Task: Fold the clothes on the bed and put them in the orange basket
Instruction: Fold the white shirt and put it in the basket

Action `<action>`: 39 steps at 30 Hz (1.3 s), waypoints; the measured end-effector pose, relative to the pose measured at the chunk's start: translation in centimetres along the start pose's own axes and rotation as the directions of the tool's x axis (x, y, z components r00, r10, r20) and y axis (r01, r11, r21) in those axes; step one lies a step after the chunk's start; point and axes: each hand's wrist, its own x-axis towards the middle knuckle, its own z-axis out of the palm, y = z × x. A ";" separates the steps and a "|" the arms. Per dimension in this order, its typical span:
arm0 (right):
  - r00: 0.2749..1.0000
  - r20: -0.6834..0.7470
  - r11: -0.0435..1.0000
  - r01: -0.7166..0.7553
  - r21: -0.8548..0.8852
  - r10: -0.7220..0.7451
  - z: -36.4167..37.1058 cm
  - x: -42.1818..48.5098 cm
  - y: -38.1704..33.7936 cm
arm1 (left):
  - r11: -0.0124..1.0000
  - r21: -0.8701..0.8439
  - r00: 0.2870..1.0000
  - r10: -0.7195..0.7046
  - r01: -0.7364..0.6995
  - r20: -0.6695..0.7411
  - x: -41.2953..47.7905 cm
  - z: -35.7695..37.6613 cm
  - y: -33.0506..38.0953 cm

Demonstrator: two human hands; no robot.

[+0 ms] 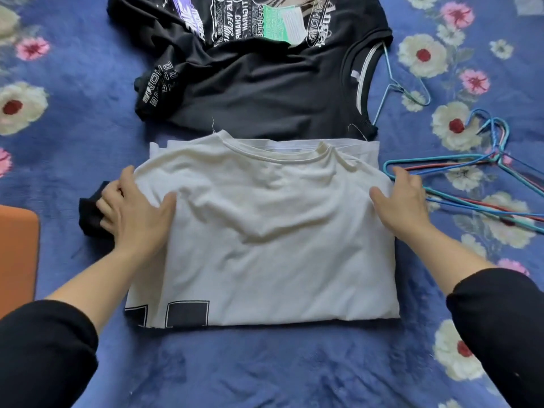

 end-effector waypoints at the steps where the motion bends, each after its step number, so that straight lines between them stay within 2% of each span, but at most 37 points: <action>1: 1.000 0.000 1.000 -0.013 0.028 0.013 0.1 0.2 -0.1 | 1.000 -0.012 1.000 -0.027 0.026 -0.006 0.3 0.0 0.3; 4: 0.994 0.066 0.996 -0.085 0.003 0.085 0.4 1.0 -0.2 | 0.994 0.105 0.998 -0.015 0.009 0.057 1.7 0.0 1.2; 7: 0.988 0.126 0.990 -0.073 -0.124 0.089 0.1 2.1 -0.1 | 0.957 0.245 0.981 0.119 -0.155 0.155 3.1 -0.4 2.1; 10: 1.000 -0.024 0.997 0.003 -0.071 -0.005 -0.1 2.8 -0.2 | 0.932 0.228 0.959 0.281 -0.281 0.036 4.0 -0.8 2.5; 12: 0.989 -0.151 0.998 0.007 0.055 0.001 -0.1 2.5 -0.2 | 0.953 0.173 0.963 0.262 -0.249 -0.061 3.8 -0.9 2.0; 14: 0.979 -0.205 0.985 0.014 0.171 0.022 0.5 1.1 0.2 | 0.972 0.145 0.975 0.199 -0.185 -0.094 2.2 -0.3 0.5; 17: 0.978 -0.197 0.971 -0.017 0.238 0.065 2.2 -2.2 2.4 | 0.990 0.021 0.977 0.142 -0.141 -0.159 -2.7 1.3 -2.7; 19: 0.983 -0.132 0.966 -0.089 0.243 0.124 3.7 -5.4 4.4 | 0.997 -0.027 0.986 0.072 -0.076 -0.149 -7.0 2.0 -5.3; 22: 0.973 -0.024 0.922 -0.211 0.324 0.231 5.4 -9.2 6.9 | 0.984 -0.116 0.989 -0.143 0.138 -0.035 -11.0 2.7 -8.8; 24: 0.964 0.073 0.848 -0.260 0.461 0.255 5.5 -11.1 7.7 | 0.944 -0.245 0.974 -0.224 0.222 0.020 -11.7 2.5 -10.0; 27: 0.930 0.238 0.696 -0.367 0.617 0.279 4.9 -12.5 7.9 | 0.904 -0.371 0.975 -0.219 0.211 0.020 -11.3 1.5 -10.1; 29: 0.878 0.376 0.577 -0.479 0.662 0.298 4.3 -13.0 8.0 | 0.865 -0.435 0.968 -0.224 0.252 0.114 -11.0 0.7 -10.2; 31: 0.855 0.438 0.459 -0.519 0.721 0.280 3.3 -13.0 7.7 | 0.850 -0.429 0.946 -0.219 0.306 0.240 -10.3 -0.3 -10.5; 33: 0.876 0.394 0.375 -0.477 0.795 0.280 2.2 -12.7 7.5 | 0.726 -0.558 0.897 -0.192 0.403 0.398 -9.4 -1.6 -11.1; 36: 0.860 0.350 0.281 -0.463 0.840 0.371 1.0 -12.8 8.5 | 0.471 -0.696 0.798 -0.029 0.542 0.601 -9.8 -4.0 -11.9; 37: 0.846 0.358 0.284 -0.483 0.828 0.395 0.8 -13.3 9.1 | 0.450 -0.677 0.758 0.002 0.582 0.652 -10.7 -4.6 -12.4; 38: 0.831 0.363 0.349 -0.519 0.780 0.422 0.8 -14.2 9.8 | 0.465 -0.637 0.717 0.007 0.615 0.697 -11.8 -5.0 -13.1; 39: 0.825 0.374 0.458 -0.551 0.697 0.422 0.7 -15.2 10.4 | 0.488 -0.580 0.673 -0.018 0.652 0.740 -12.9 -5.1 -13.9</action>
